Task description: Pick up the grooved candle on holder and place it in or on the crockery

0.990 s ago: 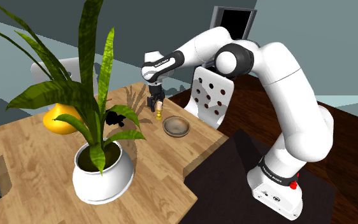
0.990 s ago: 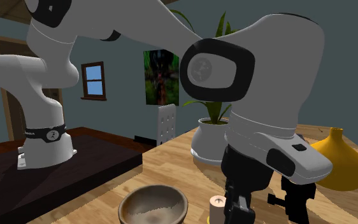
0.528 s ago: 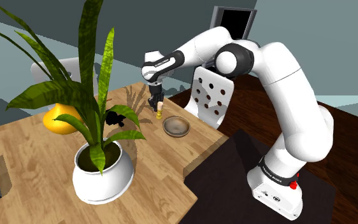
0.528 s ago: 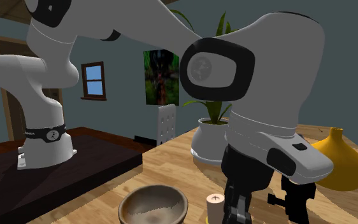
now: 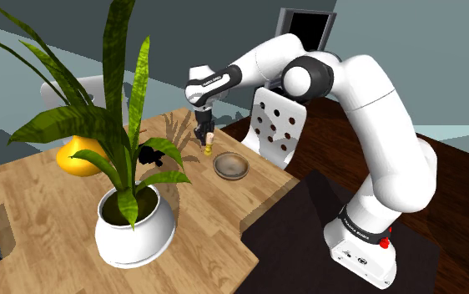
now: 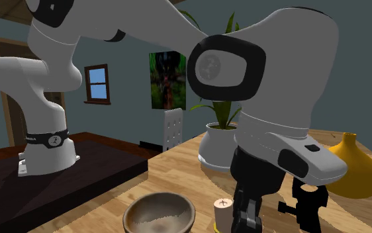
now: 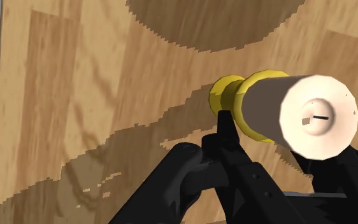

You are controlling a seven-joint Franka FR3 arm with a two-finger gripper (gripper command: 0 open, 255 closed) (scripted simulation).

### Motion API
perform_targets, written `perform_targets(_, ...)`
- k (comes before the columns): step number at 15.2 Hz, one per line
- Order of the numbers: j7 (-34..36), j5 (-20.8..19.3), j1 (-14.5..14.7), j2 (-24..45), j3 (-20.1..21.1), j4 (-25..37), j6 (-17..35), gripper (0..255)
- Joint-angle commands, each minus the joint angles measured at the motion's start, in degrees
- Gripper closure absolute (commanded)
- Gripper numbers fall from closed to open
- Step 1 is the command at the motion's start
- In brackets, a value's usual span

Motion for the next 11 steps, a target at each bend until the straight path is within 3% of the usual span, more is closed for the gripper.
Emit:
perform_targets(1, 0.0, 0.0, 0.0, -1.0, 0.0, -0.4, -0.7, 255)
perform_targets(11, 0.1, 0.0, 0.0, -5.4, 0.0, 0.1, -5.5, 255)
